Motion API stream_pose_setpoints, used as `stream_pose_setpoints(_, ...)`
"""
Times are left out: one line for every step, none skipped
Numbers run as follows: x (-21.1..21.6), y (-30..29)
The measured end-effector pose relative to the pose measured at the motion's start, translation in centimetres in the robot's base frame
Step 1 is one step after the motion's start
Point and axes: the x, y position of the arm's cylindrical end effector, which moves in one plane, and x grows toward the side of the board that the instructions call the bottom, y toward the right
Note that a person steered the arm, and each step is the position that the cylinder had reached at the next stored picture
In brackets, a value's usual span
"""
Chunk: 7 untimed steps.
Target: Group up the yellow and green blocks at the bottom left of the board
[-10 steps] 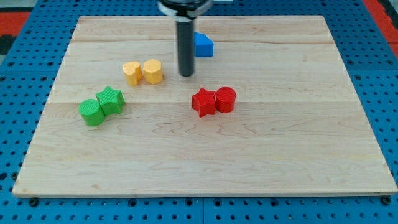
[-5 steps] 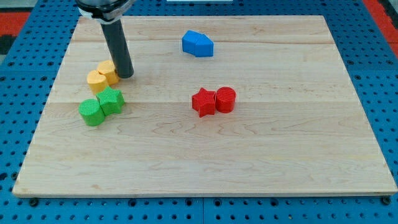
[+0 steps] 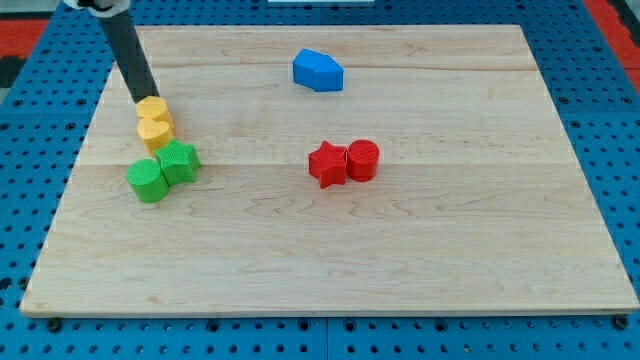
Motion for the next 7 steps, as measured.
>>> stream_pose_setpoints(3.0, 0.5)
stream_pose_setpoints(6.9, 0.4)
stream_pose_setpoints(9.5, 1.1)
stream_pose_setpoints(10.0, 0.4)
stream_pose_setpoints(7.7, 0.1)
stream_pose_setpoints(9.1, -1.1)
stream_pose_setpoints(12.3, -0.5)
